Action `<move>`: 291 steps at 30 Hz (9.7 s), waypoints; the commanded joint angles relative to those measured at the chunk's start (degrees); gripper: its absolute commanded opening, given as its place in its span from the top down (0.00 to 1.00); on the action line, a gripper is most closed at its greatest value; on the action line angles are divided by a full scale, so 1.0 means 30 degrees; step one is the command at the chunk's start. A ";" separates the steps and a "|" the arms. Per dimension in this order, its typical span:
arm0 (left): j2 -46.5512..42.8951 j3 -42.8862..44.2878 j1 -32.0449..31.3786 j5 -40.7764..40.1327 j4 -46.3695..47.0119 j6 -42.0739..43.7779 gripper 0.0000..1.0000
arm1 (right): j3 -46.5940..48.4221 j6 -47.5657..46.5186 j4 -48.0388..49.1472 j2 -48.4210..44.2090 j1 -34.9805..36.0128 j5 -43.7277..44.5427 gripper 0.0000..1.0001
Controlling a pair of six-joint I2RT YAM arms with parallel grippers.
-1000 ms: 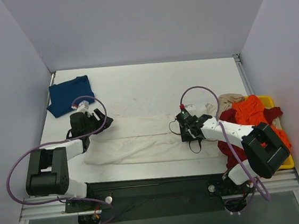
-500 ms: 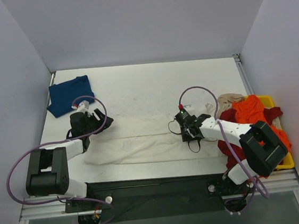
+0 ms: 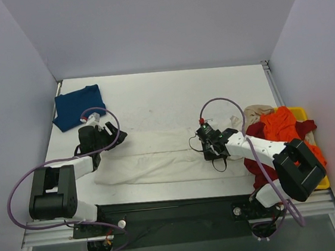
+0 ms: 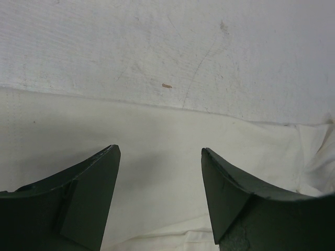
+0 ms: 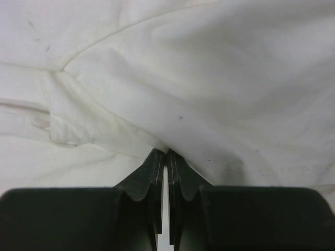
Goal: Fold and stack the t-shirts
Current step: Fold the other side of the tshirt into a rectangle
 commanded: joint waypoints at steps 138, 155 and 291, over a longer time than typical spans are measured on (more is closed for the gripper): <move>0.3846 0.7764 -1.6397 -0.5208 -0.1824 0.0415 0.36 | 0.4515 -0.2275 -0.2681 0.1795 -0.8398 -0.1294 0.64; 0.7395 1.0051 -1.7220 -0.4799 -0.4051 0.0005 0.44 | 0.4369 -0.2188 -0.2710 0.2763 -0.9042 -0.0882 0.66; 0.7425 0.7503 -1.6459 -0.3627 0.0108 -0.1519 1.00 | 0.3519 -0.2275 -0.3472 0.3260 -0.9013 -0.1234 0.71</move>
